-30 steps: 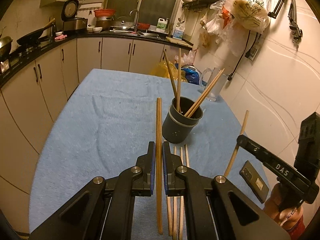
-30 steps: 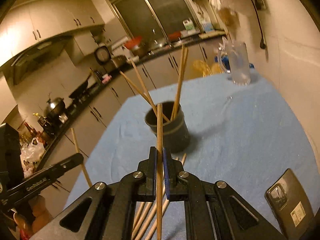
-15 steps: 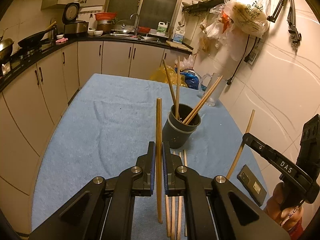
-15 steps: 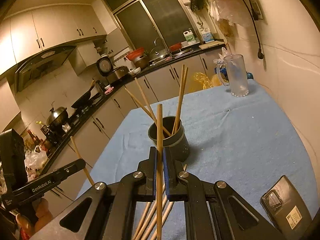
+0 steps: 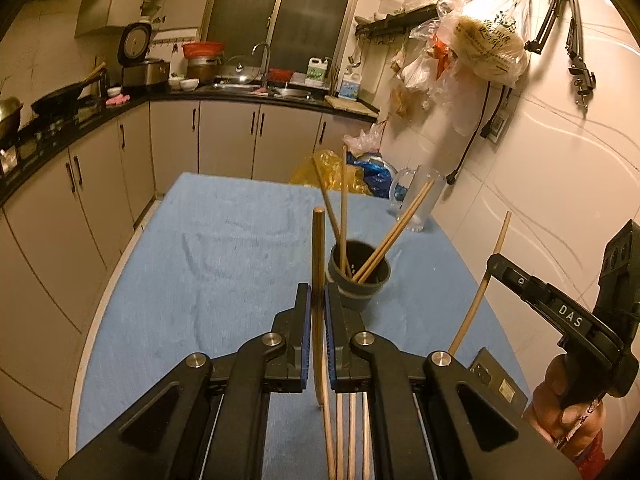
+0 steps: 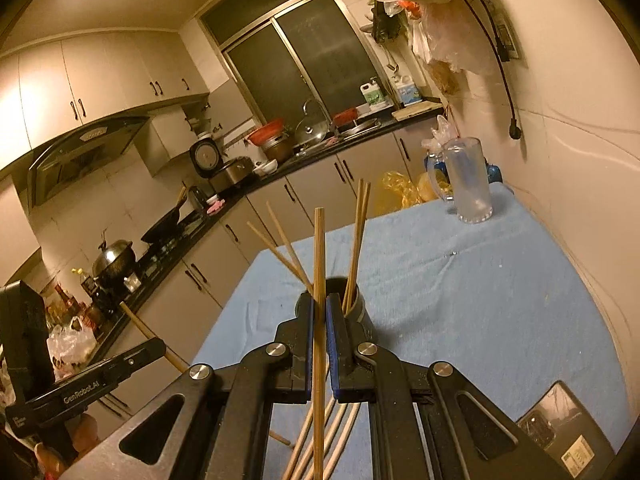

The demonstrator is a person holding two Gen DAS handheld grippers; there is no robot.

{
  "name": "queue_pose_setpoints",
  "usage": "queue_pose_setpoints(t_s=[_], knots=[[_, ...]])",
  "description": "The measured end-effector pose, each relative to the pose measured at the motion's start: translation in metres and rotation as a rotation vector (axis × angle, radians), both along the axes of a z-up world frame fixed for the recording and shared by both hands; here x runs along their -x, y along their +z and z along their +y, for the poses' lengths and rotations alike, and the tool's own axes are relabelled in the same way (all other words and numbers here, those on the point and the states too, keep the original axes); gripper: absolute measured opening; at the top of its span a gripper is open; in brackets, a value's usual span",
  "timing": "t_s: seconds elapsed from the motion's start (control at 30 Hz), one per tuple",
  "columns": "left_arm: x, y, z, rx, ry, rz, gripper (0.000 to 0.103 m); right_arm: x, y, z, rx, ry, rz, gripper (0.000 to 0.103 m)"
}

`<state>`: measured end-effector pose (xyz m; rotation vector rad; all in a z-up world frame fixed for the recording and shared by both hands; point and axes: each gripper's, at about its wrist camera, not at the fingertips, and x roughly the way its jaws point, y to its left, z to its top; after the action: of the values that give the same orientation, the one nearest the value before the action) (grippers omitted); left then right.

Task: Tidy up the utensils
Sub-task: 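Lower the left gripper's chopstick into the grey cup while the right gripper lowers its own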

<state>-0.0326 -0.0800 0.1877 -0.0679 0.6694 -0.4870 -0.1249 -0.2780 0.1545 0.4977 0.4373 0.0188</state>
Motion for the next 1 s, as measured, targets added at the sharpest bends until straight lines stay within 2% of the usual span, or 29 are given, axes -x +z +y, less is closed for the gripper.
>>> queue_pose_setpoints(t_s=[0.47,0.73,0.87,1.0], knots=[[-0.026,0.052,-0.022,0.027,-0.040,-0.065,0.006,-0.033,0.037,-0.018,-0.017,-0.081,-0.069,0.006],[-0.059,0.084,-0.040,0.057,-0.043,-0.103,0.006,-0.065,0.057,-0.035,-0.030,-0.143,-0.102,0.006],[-0.074,0.091,-0.048,0.071,-0.044,-0.112,0.006,-0.081,0.066,-0.041,-0.030,-0.169,-0.122,0.006],[-0.091,0.081,-0.056,0.079,-0.046,-0.090,0.006,-0.095,0.065,-0.043,-0.020,-0.192,-0.127,0.006]])
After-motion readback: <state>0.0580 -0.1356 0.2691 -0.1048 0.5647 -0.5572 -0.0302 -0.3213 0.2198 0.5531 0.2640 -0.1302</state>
